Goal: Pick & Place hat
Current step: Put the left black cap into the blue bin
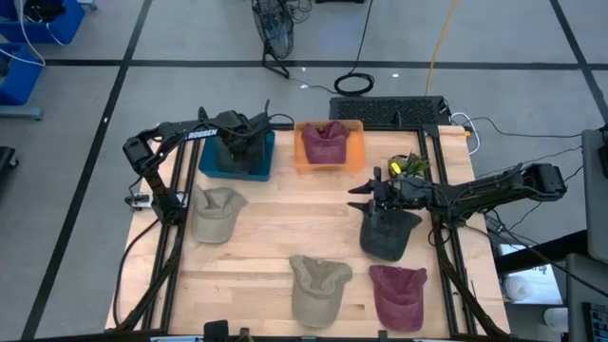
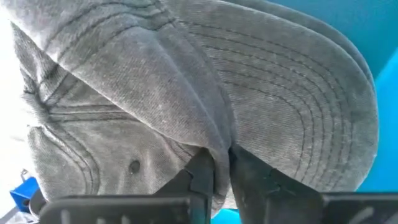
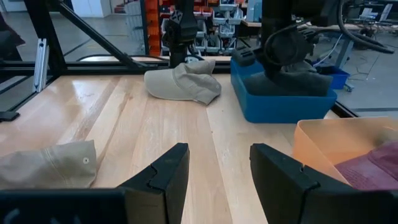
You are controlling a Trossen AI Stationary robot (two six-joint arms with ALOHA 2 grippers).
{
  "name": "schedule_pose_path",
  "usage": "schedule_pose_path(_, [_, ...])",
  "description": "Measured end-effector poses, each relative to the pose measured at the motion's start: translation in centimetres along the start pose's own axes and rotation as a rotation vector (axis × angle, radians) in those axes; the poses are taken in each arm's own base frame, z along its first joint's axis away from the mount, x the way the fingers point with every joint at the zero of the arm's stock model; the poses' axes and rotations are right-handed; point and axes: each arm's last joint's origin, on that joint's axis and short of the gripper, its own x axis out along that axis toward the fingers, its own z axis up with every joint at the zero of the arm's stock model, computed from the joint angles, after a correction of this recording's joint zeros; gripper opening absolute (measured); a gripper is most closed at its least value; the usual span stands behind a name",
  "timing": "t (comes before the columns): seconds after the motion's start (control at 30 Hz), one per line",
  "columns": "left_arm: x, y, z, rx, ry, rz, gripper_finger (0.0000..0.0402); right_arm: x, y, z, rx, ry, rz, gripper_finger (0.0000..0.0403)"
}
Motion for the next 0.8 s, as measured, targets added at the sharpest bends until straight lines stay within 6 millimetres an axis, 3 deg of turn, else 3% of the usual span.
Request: schedule_pose_path(0.8, [0.0, 0.2, 1.6, -0.065, -0.163, 0.027, 0.0191, 0.0, 0.0, 0.0, 0.001, -0.002, 0.002, 0.0155])
